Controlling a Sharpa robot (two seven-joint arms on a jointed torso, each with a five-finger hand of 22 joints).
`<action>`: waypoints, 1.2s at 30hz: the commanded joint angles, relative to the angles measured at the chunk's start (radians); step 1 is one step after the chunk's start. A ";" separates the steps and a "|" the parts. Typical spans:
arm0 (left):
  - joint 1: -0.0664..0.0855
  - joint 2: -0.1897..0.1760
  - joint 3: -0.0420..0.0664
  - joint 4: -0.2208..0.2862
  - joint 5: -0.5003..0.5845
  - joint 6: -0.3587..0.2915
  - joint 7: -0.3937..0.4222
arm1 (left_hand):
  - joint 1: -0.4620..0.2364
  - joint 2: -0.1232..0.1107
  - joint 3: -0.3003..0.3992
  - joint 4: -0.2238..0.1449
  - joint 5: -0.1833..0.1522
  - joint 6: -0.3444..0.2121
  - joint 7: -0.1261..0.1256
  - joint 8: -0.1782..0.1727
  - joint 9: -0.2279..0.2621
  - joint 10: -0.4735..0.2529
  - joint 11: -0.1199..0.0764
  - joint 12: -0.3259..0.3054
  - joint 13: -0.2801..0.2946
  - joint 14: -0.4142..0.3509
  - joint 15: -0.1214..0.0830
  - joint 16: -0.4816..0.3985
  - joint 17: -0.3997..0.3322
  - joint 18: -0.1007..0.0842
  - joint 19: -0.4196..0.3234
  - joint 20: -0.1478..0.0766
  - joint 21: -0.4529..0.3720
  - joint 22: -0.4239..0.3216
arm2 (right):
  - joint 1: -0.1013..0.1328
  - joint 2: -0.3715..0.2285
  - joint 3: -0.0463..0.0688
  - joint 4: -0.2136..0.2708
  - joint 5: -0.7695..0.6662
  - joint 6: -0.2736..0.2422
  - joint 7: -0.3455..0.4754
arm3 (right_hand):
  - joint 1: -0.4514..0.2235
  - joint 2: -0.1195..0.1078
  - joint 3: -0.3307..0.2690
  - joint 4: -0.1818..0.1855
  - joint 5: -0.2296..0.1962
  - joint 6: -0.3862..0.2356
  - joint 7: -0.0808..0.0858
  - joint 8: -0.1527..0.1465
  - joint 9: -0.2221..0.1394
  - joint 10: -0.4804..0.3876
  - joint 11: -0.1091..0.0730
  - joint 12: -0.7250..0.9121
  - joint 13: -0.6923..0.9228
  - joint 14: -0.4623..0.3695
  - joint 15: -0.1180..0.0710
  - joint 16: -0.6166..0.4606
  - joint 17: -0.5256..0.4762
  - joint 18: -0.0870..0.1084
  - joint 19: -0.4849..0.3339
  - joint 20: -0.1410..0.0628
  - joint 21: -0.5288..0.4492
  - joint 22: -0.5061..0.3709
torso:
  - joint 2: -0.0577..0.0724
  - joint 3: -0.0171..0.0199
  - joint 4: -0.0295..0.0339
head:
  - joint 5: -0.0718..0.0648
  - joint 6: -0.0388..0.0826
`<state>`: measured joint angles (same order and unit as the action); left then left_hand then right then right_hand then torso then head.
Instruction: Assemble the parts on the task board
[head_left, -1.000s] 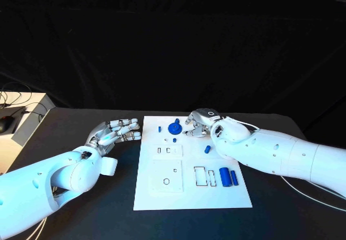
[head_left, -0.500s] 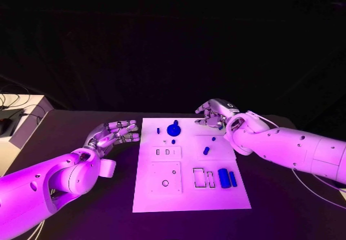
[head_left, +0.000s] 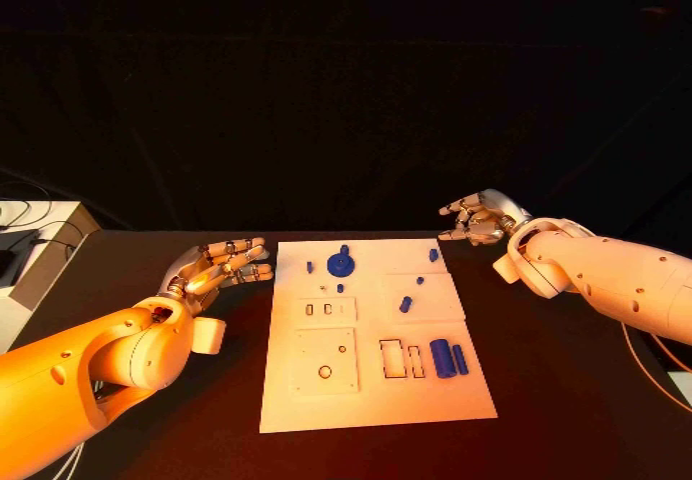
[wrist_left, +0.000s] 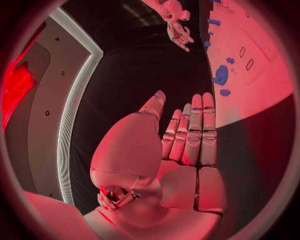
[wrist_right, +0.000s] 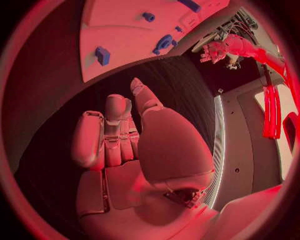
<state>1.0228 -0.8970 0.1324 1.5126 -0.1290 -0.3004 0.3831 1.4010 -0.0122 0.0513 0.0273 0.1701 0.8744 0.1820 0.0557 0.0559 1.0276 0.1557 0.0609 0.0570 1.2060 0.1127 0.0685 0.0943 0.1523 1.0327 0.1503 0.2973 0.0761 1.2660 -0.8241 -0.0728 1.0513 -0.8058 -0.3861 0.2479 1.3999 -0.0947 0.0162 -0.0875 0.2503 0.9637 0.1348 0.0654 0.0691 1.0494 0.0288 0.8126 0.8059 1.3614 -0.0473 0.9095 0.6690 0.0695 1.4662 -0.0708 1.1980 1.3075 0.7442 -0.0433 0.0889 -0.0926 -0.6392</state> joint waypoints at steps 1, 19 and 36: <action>0.000 0.005 0.003 0.001 -0.010 0.028 0.020 | 0.000 0.000 -0.002 -0.006 -0.006 0.005 0.002 0.001 0.001 0.005 0.001 -0.002 0.002 0.000 -0.004 -0.001 0.001 -0.013 -0.003 -0.002 -0.002 0.001 | 0.000 -0.002 0.000 -0.026 -0.001 0.086 0.061 | -0.010 0.015 -0.009 -0.018 0.028 0.028 0.007 -0.002 0.000 0.019 -0.002 0.029 0.010 0.026 -0.003 0.033 0.034 -0.021 0.087 -0.001 0.122 0.202 | -0.001 0.0097 -0.0027 | 0.000 0.002; 0.000 0.014 0.011 0.005 -0.023 0.037 0.019 | -0.001 0.000 -0.001 -0.013 -0.006 0.014 0.003 0.001 0.001 0.037 -0.005 -0.002 0.002 -0.007 -0.005 -0.001 0.004 -0.018 -0.008 -0.004 -0.001 0.000 | -0.029 0.063 -0.004 -0.120 -0.225 0.078 -0.004 | -0.030 0.011 -0.016 -0.017 0.048 0.054 0.014 0.000 0.000 0.033 0.001 0.059 0.098 0.061 -0.005 0.053 0.102 -0.035 0.092 0.005 0.247 0.228 | -0.001 0.0105 -0.0004 | -0.004 -0.007; 0.000 0.008 0.012 0.012 -0.024 0.036 0.016 | -0.001 0.000 -0.001 -0.013 -0.006 0.014 0.003 0.001 0.001 0.037 -0.005 -0.002 0.002 -0.007 -0.005 -0.001 0.004 -0.018 -0.008 -0.004 -0.001 0.000 | -0.050 0.103 -0.006 -0.154 -0.269 0.093 -0.021 | -0.028 0.011 -0.013 -0.014 0.051 0.052 0.015 0.001 0.000 0.036 0.001 0.058 0.112 0.064 -0.005 0.054 0.108 -0.036 0.092 0.006 0.252 0.229 | 0.000 0.0090 -0.0015 | -0.006 -0.019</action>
<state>1.0227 -0.8892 0.1430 1.5206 -0.1465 -0.2840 0.3879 1.4010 -0.0122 0.0499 0.0205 0.1701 0.8831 0.1836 0.0557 0.0557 1.0600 0.1520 0.0609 0.0581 1.2024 0.1090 0.0685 0.0970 0.1522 1.0289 0.1465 0.2973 0.0761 1.2175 -0.7239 -0.0783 0.8991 -1.0448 -0.3135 0.2345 1.3776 -0.0829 0.0020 -0.1076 0.2964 1.0118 0.1426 0.0654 0.0691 1.0809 0.0323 0.8710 0.9161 1.4167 -0.0503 0.9576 0.7760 0.0530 1.4662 -0.0709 1.4462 1.3080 0.7437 -0.0341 0.0875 -0.0977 -0.6555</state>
